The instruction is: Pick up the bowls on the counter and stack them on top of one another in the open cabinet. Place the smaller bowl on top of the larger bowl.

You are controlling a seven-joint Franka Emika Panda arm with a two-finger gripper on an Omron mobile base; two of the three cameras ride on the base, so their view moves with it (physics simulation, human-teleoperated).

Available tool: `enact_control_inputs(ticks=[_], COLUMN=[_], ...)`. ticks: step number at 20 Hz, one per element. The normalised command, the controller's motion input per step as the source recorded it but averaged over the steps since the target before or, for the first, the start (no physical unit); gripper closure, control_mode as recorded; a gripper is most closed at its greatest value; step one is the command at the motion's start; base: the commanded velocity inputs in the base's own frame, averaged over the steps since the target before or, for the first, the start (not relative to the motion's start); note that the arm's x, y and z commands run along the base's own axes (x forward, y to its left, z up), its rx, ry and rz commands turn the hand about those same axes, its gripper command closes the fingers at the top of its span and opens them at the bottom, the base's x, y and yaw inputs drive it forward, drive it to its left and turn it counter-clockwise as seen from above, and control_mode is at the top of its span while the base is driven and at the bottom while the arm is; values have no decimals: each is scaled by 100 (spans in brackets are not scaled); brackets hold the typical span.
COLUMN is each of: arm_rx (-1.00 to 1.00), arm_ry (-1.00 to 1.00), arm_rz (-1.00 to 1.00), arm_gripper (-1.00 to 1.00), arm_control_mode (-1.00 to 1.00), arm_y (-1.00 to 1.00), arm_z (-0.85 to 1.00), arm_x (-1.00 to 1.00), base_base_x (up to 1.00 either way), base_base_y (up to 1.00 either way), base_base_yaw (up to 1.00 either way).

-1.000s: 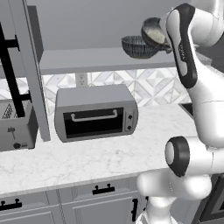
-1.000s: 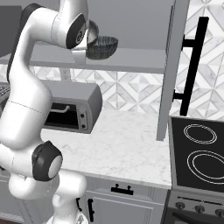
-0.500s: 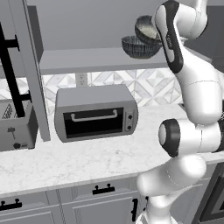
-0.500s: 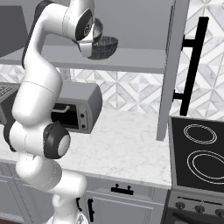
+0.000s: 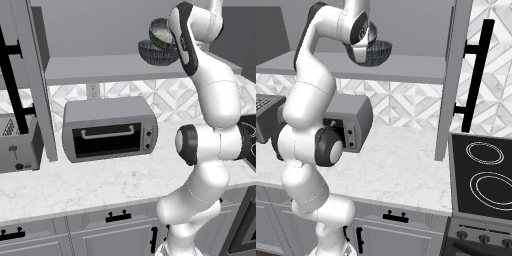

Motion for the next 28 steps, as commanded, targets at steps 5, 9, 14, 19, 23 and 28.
enact_control_inputs(ticks=[5, 9, 14, 19, 23, 28], arm_rx=[0, 0, 0, 0, 0, 0], arm_ry=[0, 0, 0, 0, -3, -7], arm_rz=[0, 0, 0, 0, 0, 0], arm_gripper=[100, 100, 100, 100, 100, -100], arm_control_mode=[-100, -100, -100, -100, -100, -100], arm_y=[-3, 0, 0, 0, 0, 0], arm_z=[-4, 0, 10, 10, 1, 2], arm_x=[50, 32, 33, 34, 33, 39], base_base_x=[0, 0, 0, 0, 0, 0], base_base_y=[0, 0, 0, 0, 0, 0], base_base_yaw=[0, 0, 0, 0, 0, 0])
